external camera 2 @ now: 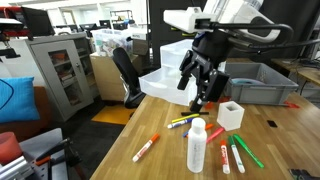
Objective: Remove the lid from the spray bottle and put it on the table
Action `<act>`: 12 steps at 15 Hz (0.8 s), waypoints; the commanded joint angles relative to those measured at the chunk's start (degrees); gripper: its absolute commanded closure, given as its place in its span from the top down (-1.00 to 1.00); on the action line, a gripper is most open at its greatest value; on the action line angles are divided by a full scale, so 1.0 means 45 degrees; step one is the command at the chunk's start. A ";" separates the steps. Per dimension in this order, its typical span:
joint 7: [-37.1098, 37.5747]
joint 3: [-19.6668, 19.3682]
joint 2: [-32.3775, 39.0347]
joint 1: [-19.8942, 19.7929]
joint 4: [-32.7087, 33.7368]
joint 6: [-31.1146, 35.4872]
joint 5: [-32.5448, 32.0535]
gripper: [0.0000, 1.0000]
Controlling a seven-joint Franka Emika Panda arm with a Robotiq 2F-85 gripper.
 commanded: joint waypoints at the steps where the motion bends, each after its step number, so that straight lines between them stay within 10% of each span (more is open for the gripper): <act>1: 0.0688 0.0029 0.1736 -0.0090 0.1854 0.0232 -0.0111 1.00; 6: 0.1794 0.0334 0.6039 -0.0223 0.5961 0.0552 -0.0082 1.00; 7: 0.1405 0.0342 0.4783 -0.0188 0.4329 0.1168 -0.0152 1.00; 12: 0.1721 0.0383 0.6142 -0.0239 0.5975 0.0890 -0.0175 1.00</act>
